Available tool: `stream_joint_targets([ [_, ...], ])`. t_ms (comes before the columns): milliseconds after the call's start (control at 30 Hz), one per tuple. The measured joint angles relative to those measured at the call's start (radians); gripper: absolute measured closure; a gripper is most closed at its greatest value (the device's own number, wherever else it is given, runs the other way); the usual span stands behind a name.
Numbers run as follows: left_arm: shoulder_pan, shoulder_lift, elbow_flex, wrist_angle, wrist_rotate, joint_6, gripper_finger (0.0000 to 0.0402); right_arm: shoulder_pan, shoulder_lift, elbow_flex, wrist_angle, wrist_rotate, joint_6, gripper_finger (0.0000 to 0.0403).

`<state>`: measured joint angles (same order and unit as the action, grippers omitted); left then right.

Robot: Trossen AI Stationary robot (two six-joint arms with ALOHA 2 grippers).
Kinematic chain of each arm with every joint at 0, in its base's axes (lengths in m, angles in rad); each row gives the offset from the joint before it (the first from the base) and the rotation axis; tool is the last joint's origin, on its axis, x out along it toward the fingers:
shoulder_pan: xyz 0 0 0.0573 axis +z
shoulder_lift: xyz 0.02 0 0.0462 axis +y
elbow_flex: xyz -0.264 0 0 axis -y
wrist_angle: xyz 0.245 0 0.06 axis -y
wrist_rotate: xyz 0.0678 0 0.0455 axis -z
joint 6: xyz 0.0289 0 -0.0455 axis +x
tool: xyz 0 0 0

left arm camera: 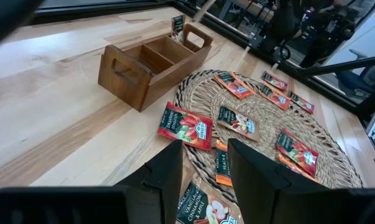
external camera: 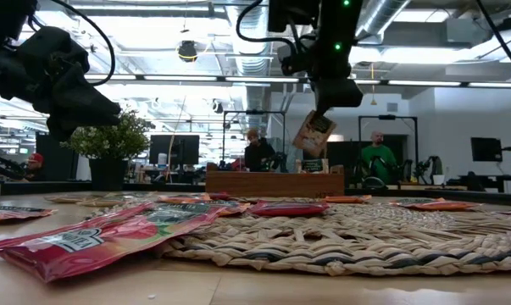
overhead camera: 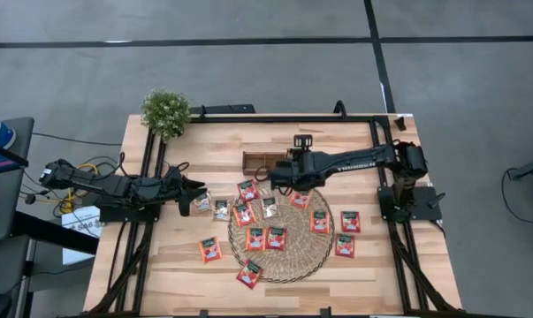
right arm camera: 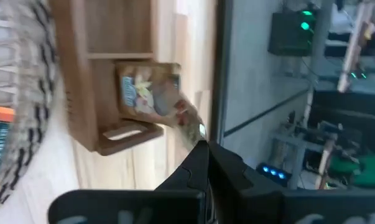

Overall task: Pick & Place Tea
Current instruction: Put the brown tea bag into the right section of the wooden organizer

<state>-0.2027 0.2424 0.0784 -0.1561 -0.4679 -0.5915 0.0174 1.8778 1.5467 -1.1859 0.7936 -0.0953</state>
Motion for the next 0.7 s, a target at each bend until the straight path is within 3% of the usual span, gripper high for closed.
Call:
stream_joint_targets([
  [700,0.000,0.000,0.000,-0.001,0.000,0.000,0.0282,-0.109,0.009,0.000,0.034,-0.170,-0.178,0.0403],
])
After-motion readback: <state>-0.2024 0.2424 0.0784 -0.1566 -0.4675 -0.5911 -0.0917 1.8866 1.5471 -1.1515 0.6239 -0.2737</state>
